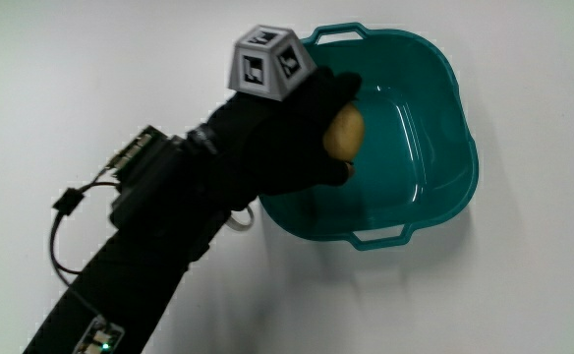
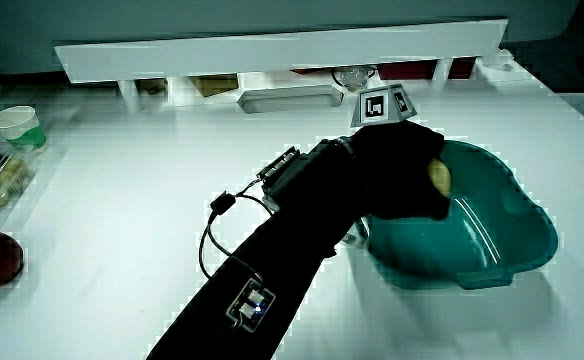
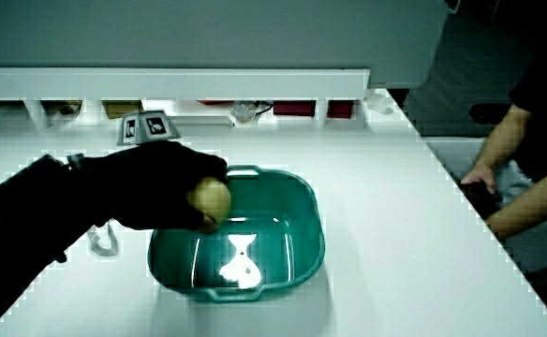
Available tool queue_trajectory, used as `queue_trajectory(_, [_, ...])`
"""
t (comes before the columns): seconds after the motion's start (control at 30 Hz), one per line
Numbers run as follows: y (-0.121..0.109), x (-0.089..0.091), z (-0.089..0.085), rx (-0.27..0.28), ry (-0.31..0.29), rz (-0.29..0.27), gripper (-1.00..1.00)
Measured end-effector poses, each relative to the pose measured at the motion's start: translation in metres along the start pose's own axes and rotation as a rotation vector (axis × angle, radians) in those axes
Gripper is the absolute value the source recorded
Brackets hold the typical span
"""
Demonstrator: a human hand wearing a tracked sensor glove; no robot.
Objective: Place pear into plate
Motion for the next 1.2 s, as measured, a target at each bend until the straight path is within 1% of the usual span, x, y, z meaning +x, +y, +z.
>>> queue_trajectory(0.03, [-0.002, 0.006, 0.0, -0.033, 0.01, -0.004, 0.0])
queue_trajectory(0.07, [-0.004, 0.009, -0.001, -0.053, -0.008, -0.002, 0.0])
queue_trajectory(0.1, [0.003, 0.005, -0.008, -0.057, -0.015, -0.015, 0.0])
queue_trajectory(0.13, [0.006, 0.006, -0.012, -0.057, -0.008, 0.005, 0.0])
queue_trajectory(0.17, [0.002, 0.01, -0.011, -0.06, 0.011, 0.029, 0.0])
queue_trajectory(0.2, [0.008, 0.008, -0.018, -0.083, 0.003, 0.016, 0.0])
queue_trajectory(0.23, [0.017, 0.003, -0.025, -0.075, 0.019, -0.004, 0.0])
queue_trajectory(0.27, [0.012, 0.009, -0.024, -0.085, 0.034, 0.026, 0.0])
queue_trajectory(0.3, [0.01, 0.012, -0.024, -0.106, 0.048, 0.034, 0.0])
queue_trajectory(0.33, [0.011, 0.01, -0.027, -0.125, 0.047, 0.044, 0.0])
queue_trajectory(0.37, [0.014, 0.008, -0.031, -0.121, 0.055, 0.03, 0.0])
queue_trajectory(0.4, [0.012, 0.008, -0.032, -0.135, 0.048, 0.043, 0.0])
queue_trajectory(0.43, [0.017, 0.004, -0.038, -0.152, 0.026, 0.043, 0.0])
queue_trajectory(0.47, [0.019, 0.004, -0.041, -0.16, 0.04, 0.052, 0.0])
queue_trajectory(0.6, [0.025, -0.001, -0.05, -0.188, 0.06, 0.074, 0.0])
queue_trajectory(0.67, [0.026, -0.004, -0.053, -0.211, 0.046, 0.088, 0.0])
queue_trajectory(0.7, [0.028, -0.006, -0.056, -0.208, 0.049, 0.085, 0.0])
queue_trajectory(0.73, [0.03, -0.009, -0.058, -0.206, 0.035, 0.08, 0.0])
queue_trajectory(0.77, [0.028, -0.009, -0.055, -0.198, 0.022, 0.082, 0.0])
queue_trajectory(0.8, [0.028, -0.008, -0.055, -0.208, 0.037, 0.086, 0.0])
queue_trajectory(0.87, [0.029, -0.009, -0.055, -0.228, 0.022, 0.1, 0.0])
queue_trajectory(0.9, [0.027, -0.008, -0.053, -0.232, 0.027, 0.104, 0.0])
queue_trajectory(0.93, [0.029, -0.009, -0.055, -0.243, 0.027, 0.107, 0.0])
queue_trajectory(0.97, [0.029, -0.009, -0.056, -0.244, 0.025, 0.1, 0.0])
queue_trajectory(1.0, [0.029, -0.009, -0.057, -0.246, 0.029, 0.103, 0.0])
queue_trajectory(1.07, [0.03, -0.01, -0.058, -0.255, 0.013, 0.109, 0.0])
queue_trajectory(1.13, [0.028, -0.01, -0.057, -0.261, 0.01, 0.111, 0.0])
queue_trajectory(1.17, [0.027, -0.009, -0.057, -0.271, 0.016, 0.115, -0.07])
queue_trajectory(1.2, [0.028, -0.011, -0.057, -0.265, 0.011, 0.111, -0.13])
